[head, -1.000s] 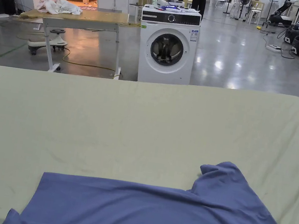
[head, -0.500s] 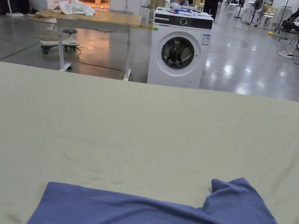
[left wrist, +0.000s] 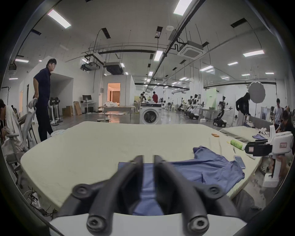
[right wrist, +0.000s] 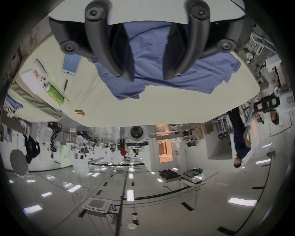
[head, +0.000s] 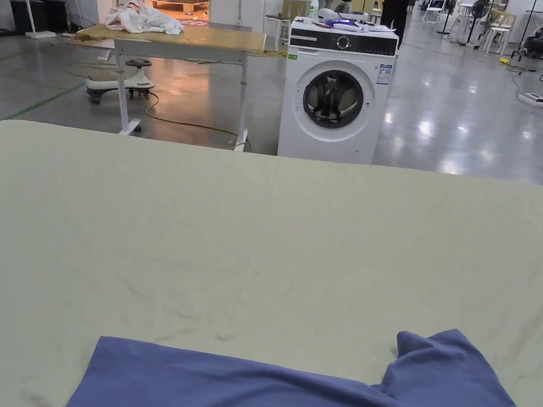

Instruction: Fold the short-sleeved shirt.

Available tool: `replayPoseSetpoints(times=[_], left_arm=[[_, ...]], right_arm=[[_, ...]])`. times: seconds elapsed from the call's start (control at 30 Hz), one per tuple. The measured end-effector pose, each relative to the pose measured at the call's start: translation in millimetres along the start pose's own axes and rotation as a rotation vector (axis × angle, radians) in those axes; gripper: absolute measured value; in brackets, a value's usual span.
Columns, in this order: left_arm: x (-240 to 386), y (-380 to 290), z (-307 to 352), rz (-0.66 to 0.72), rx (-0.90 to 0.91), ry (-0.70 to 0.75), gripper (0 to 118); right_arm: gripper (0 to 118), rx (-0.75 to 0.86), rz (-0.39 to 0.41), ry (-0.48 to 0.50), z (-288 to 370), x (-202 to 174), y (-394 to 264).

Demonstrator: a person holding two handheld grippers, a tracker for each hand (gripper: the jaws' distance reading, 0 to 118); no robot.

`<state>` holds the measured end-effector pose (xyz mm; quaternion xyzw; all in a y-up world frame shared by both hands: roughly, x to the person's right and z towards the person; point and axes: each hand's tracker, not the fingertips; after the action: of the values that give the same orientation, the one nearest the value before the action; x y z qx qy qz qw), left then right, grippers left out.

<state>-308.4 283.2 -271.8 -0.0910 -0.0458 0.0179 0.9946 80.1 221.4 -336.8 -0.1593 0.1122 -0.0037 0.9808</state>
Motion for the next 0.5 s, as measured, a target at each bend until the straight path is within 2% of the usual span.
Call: replayPoseSetpoints(times=[0.03,0.1,0.37,0.5], left_arm=[[7,0,0,-0.015,-0.003,0.006,0],[8,-1,2,-0.026,-0.014,-0.008,0],[11,-1,-15,-0.004,-0.079,-0.040,0],[-16,-5,-73,0.022,-0.209,-0.044,0]], right_arm=[[13,-0.014,0.001,0.012,-1,-4,0],[1,-0.028,-0.006,0.021,-3,-9,-1],[0,-0.056,-0.059,0.031,-16,-7,-9],[0,-0.060,-0.072,0.022,-18,3,-14]])
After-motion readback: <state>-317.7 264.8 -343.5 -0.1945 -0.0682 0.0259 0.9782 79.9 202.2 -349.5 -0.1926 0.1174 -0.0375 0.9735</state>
